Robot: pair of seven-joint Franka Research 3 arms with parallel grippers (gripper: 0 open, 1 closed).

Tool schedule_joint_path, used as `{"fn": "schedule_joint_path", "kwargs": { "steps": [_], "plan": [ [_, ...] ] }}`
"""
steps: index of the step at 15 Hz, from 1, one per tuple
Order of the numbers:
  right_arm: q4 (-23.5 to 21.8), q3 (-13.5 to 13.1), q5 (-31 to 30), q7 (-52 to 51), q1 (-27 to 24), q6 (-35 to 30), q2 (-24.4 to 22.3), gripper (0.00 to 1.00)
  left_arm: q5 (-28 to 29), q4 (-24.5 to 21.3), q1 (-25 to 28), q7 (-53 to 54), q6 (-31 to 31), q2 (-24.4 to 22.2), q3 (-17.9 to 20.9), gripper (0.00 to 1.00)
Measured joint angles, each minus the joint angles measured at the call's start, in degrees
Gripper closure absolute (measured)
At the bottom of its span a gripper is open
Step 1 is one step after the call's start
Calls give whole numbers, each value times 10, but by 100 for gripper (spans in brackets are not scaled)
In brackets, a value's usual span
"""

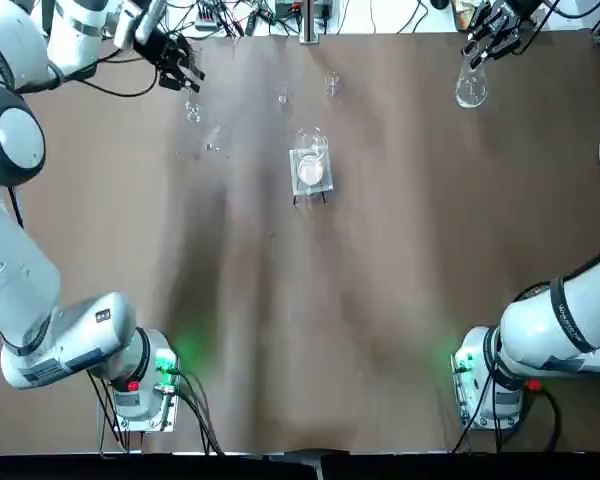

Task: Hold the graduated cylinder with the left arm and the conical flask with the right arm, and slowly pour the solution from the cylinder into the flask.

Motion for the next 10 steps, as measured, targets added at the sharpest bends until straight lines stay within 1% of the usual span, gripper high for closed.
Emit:
{"fn": "schedule_joint_path", "kwargs": {
  "steps": [6,8,9,10],
  "plan": [
    [0,0,-1,14,1,1,-4,61,68,-1,-105,-139,65,-53,-1,66],
    [0,0,-3,15,1,1,-4,61,112,-1,-140,-195,75,-67,-1,66],
    [0,0,-3,15,1,1,-4,61,156,-1,-174,-252,90,-78,-2,66],
    [0,0,-4,15,2,1,-4,61,174,-1,-189,-271,100,-83,-2,66]
  ]
}}
